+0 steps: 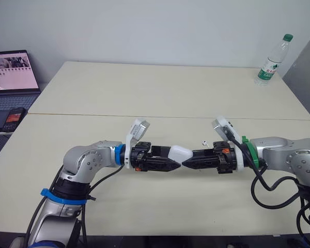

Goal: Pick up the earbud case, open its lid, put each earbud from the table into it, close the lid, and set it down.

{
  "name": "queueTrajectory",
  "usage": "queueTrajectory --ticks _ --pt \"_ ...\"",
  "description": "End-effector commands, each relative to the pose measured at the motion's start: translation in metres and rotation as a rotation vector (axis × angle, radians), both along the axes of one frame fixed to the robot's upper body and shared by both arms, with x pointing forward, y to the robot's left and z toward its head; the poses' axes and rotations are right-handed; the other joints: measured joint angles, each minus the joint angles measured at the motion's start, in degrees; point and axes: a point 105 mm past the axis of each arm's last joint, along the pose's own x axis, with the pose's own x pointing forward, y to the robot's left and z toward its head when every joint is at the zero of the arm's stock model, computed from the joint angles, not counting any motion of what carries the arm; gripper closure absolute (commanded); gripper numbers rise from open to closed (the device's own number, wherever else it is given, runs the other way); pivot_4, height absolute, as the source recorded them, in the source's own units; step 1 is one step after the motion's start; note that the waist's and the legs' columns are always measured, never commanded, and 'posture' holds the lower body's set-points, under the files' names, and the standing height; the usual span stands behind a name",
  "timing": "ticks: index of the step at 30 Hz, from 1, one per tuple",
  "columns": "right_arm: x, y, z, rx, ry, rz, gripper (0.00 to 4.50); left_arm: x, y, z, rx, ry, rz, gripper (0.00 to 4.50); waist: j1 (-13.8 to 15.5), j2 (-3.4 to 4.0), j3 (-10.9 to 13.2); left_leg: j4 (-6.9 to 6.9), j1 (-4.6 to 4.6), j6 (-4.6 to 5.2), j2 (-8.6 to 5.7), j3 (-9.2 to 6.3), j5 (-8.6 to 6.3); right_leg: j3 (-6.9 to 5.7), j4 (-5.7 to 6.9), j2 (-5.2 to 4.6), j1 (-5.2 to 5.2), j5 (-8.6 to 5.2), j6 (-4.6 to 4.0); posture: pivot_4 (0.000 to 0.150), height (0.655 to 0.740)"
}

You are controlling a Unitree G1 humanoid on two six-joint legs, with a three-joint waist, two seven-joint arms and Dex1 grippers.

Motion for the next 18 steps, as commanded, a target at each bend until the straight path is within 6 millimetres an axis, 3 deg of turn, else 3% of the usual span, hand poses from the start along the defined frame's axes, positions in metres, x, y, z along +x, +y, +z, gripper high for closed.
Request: queueTrajectory --ticks 1,6,17,18 --pt "0.0003 0.0003 0.0111 0.018 -0.049 0.001 3.82 -0.0015 0.0007 0.008 -0.016 -0.045 -0.013 1.96 0.0 0.0 0.0 0.0 0.0 0.0 0.0 0.0 0.0 0.0 0.0 0.0 0.0 0.0 0.0 0.15 0.7362" --pt "0.0015 -0.0007 0.0115 0.019 -0.044 -0.009 3.82 -0.0028 0.0009 0.0071 -0.014 -0.044 -0.018 3.6 0.0 0.0 0.0 0.0 -0.01 0.0 0.0 0.0 0.0 -0.01 0.0 0.0 -0.01 0.0 0.0 0.15 0.7362" --pt "0.0035 -0.0016 0.0099 0.028 -0.025 -0.034 3.82 -0.0015 0.0038 0.0062 -0.007 -0.048 -0.012 3.66 0.0 0.0 0.0 0.04 -0.31 0.0 -0.01 -0.02 0.0 -0.02 0.1 0.0 -0.32 0.01 -0.01 0.15 0.7362" --pt "0.0036 -0.0015 0.0105 0.033 -0.032 -0.036 3.47 -0.0009 0.004 0.0061 -0.006 -0.049 -0.008 3.66 0.0 0.0 0.0 0.04 -0.32 0.0 -0.01 -0.02 0.0 -0.02 0.1 0.0 -0.32 0.01 -0.01 0.15 0.7362"
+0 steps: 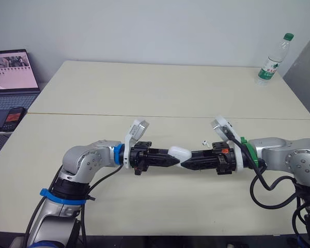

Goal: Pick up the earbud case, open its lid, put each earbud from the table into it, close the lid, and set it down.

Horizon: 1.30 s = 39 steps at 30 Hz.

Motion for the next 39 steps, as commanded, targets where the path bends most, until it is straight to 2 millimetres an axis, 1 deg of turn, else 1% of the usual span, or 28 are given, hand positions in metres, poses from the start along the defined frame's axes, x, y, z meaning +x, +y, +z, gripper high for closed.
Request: queueTrajectory --ticks 1,2,5,9,12,15,21,22,23,28,30,33,39 --pt "0.006 -0.004 0.01 0.015 -0.066 -0.048 3.08 0.0 0.002 0.006 -0.009 -0.03 0.004 3.66 0.0 0.0 0.0 0.0 -0.01 0.0 0.0 0.0 0.0 0.0 0.0 0.0 0.0 0.0 -0.01 0.15 0.7362" --pt "0.006 -0.004 0.011 0.018 -0.07 -0.052 2.79 0.001 0.002 0.005 -0.009 -0.031 0.009 3.66 0.0 0.0 0.0 0.0 -0.01 0.0 -0.01 0.0 0.0 0.0 -0.01 0.0 0.0 0.0 -0.01 0.15 0.7362" --pt "0.006 -0.007 0.013 0.005 -0.108 -0.074 1.7 0.004 0.003 0.004 -0.008 -0.031 0.027 3.68 0.0 0.0 0.0 0.01 -0.03 0.0 -0.03 -0.01 0.0 -0.01 -0.01 0.0 -0.01 0.0 -0.01 0.15 0.7362" --pt "0.011 -0.012 0.016 -0.019 -0.179 -0.128 0.17 0.006 0.003 0.002 -0.005 -0.035 0.038 3.68 0.0 0.0 0.0 0.01 -0.03 0.0 -0.03 -0.01 0.0 -0.02 0.0 0.0 -0.01 0.0 0.0 0.15 0.7362" --pt "0.012 -0.013 0.02 -0.045 -0.226 -0.144 0.15 0.007 0.002 0.001 0.0 -0.036 0.045 3.68 0.0 0.0 0.0 0.01 -0.04 0.0 -0.03 -0.02 0.0 -0.02 0.0 0.0 -0.01 0.0 0.0 0.15 0.7362" --pt "0.014 -0.008 0.022 -0.06 -0.26 -0.152 0.15 0.009 0.001 -0.001 0.004 -0.038 0.049 3.68 0.0 0.0 0.0 0.01 -0.04 0.0 -0.04 -0.01 0.0 -0.01 0.0 0.0 -0.02 0.0 0.0 0.15 0.7362" --pt "0.023 -0.003 0.019 -0.105 -0.284 -0.195 0.15 0.009 -0.002 -0.002 0.012 -0.028 0.039 3.68 0.0 0.0 0.0 0.02 -0.03 0.0 -0.02 -0.03 0.0 -0.02 0.01 0.0 -0.02 0.02 -0.04 0.15 0.7362" --pt "0.025 -0.003 0.019 -0.11 -0.284 -0.205 0.15 0.009 -0.002 -0.002 0.012 -0.03 0.039 3.68 0.0 0.0 0.0 0.01 -0.03 0.0 -0.02 -0.02 0.0 -0.01 0.01 0.0 -0.02 0.15 -0.26 0.15 0.7362" --pt "0.026 -0.004 0.019 -0.114 -0.284 -0.211 0.15 0.009 -0.003 -0.002 0.012 -0.031 0.038 3.68 0.0 0.0 0.0 0.01 -0.03 0.0 -0.02 -0.01 0.0 0.0 0.0 0.0 -0.03 0.16 -0.27 0.15 0.7362" --pt "0.031 -0.006 0.015 -0.146 -0.283 -0.239 0.15 0.008 -0.003 -0.002 0.01 -0.034 0.034 3.68 0.0 0.0 0.0 0.02 -0.04 0.0 -0.05 -0.01 0.0 -0.01 0.0 0.01 -0.03 0.16 -0.27 0.15 0.7362" --pt "0.036 -0.007 0.017 -0.147 -0.29 -0.268 0.15 0.007 -0.003 -0.002 0.009 -0.034 0.032 3.68 0.0 0.0 0.0 0.02 -0.04 0.0 -0.05 0.0 0.0 0.0 0.0 0.01 -0.03 0.16 -0.27 0.15 0.7362" --pt "0.046 -0.013 0.023 -0.142 -0.311 -0.316 0.15 0.006 -0.003 -0.002 0.009 -0.033 0.032 3.68 0.0 0.0 0.0 0.02 -0.04 0.0 -0.04 -0.01 0.0 -0.01 0.01 0.01 -0.04 0.16 -0.27 0.15 0.7362" --pt "0.054 -0.022 0.034 -0.153 -0.348 -0.357 0.15 0.006 -0.002 -0.003 0.009 -0.033 0.043 3.68 0.0 0.0 0.0 0.02 -0.06 0.0 -0.07 0.0 0.0 -0.01 0.01 0.01 -0.04 0.16 -0.28 0.15 0.7362"
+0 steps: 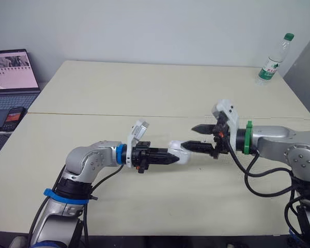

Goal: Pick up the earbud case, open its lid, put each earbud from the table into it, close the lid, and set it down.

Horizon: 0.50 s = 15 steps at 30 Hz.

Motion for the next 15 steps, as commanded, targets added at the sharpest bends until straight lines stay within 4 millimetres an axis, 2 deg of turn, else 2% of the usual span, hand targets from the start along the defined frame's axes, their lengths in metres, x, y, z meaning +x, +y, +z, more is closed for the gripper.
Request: queueTrajectory --ticks 1,5,12,15 --pt "0.006 -0.007 0.022 0.013 -0.083 -0.028 0.15 -0.004 -0.001 0.009 -0.03 -0.035 -0.021 3.68 0.0 0.0 0.0 0.0 0.0 0.0 0.0 0.0 0.0 0.0 0.0 0.0 0.0 0.0 0.0 0.15 0.7362" --pt "0.016 -0.017 0.028 0.019 -0.096 -0.089 0.15 0.0 0.008 0.007 -0.028 -0.049 0.031 3.68 0.0 0.0 0.0 0.0 0.0 0.0 0.01 -0.01 0.0 0.0 0.01 0.0 0.0 0.0 -0.01 0.15 0.7362" --pt "0.039 -0.044 -0.005 -0.113 -0.034 -0.265 0.15 0.007 0.034 -0.001 0.035 -0.148 0.169 3.68 -0.1 0.0 0.0 0.0 0.0 0.0 0.03 0.01 0.0 0.02 0.01 -0.05 -0.02 0.01 -0.02 0.15 0.7362" --pt "0.048 -0.048 -0.016 -0.183 -0.035 -0.292 0.15 0.007 0.044 -0.004 0.08 -0.195 0.205 3.68 -0.1 0.01 0.0 -0.01 0.0 0.0 0.04 0.04 0.0 0.02 0.01 -0.12 -0.06 0.01 -0.02 0.15 0.7362"
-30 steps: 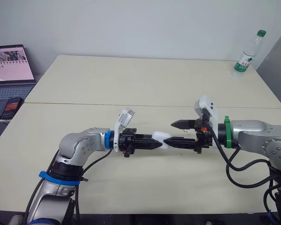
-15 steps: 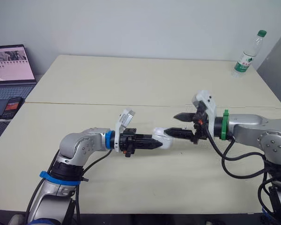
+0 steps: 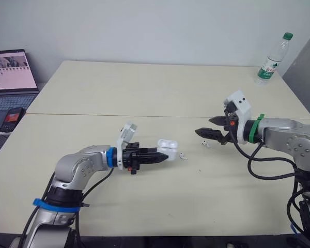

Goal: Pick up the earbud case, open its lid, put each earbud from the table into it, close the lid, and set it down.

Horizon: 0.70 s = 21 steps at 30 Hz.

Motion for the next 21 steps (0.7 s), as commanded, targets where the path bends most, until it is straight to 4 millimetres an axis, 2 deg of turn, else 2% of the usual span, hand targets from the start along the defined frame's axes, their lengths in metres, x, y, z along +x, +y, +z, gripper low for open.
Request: queueTrajectory --ticks 1,4,13,16,21 --pt "0.01 -0.004 -0.003 -0.088 -0.034 -0.023 0.15 -0.001 0.008 0.012 0.034 -0.13 0.027 3.68 0.0 0.01 0.0 0.0 0.0 0.0 0.0 0.02 0.0 0.01 0.01 -0.01 -0.02 0.0 0.0 0.15 0.7362" --pt "0.014 -0.007 -0.02 -0.215 0.068 -0.051 0.15 0.001 0.016 0.011 0.087 -0.184 0.081 3.68 -0.1 0.02 0.0 0.0 0.0 0.0 -0.01 0.1 0.0 0.06 0.01 -0.02 -0.05 0.0 0.0 0.15 0.7362" --pt "0.024 0.007 -0.035 -0.283 0.131 -0.057 0.15 -0.002 0.021 0.024 0.108 -0.289 0.191 3.68 0.0 0.02 0.0 0.0 -0.09 0.0 -0.03 0.06 0.0 0.01 0.02 -0.09 -0.09 0.01 -0.01 0.15 0.7362" --pt "0.022 0.013 -0.035 -0.296 0.105 -0.017 0.15 -0.004 0.027 0.024 0.111 -0.283 0.222 3.68 0.0 0.02 0.0 0.0 -0.13 0.0 -0.05 0.06 0.0 0.0 0.02 -0.12 -0.12 0.01 0.0 0.15 0.7362" --pt "0.012 0.036 -0.022 -0.278 0.064 0.086 0.15 -0.008 0.039 0.022 0.119 -0.271 0.253 3.68 -0.1 0.02 0.0 0.0 -0.14 0.0 -0.01 0.01 0.0 -0.05 0.06 -0.1 -0.16 0.01 0.0 0.15 0.7362"
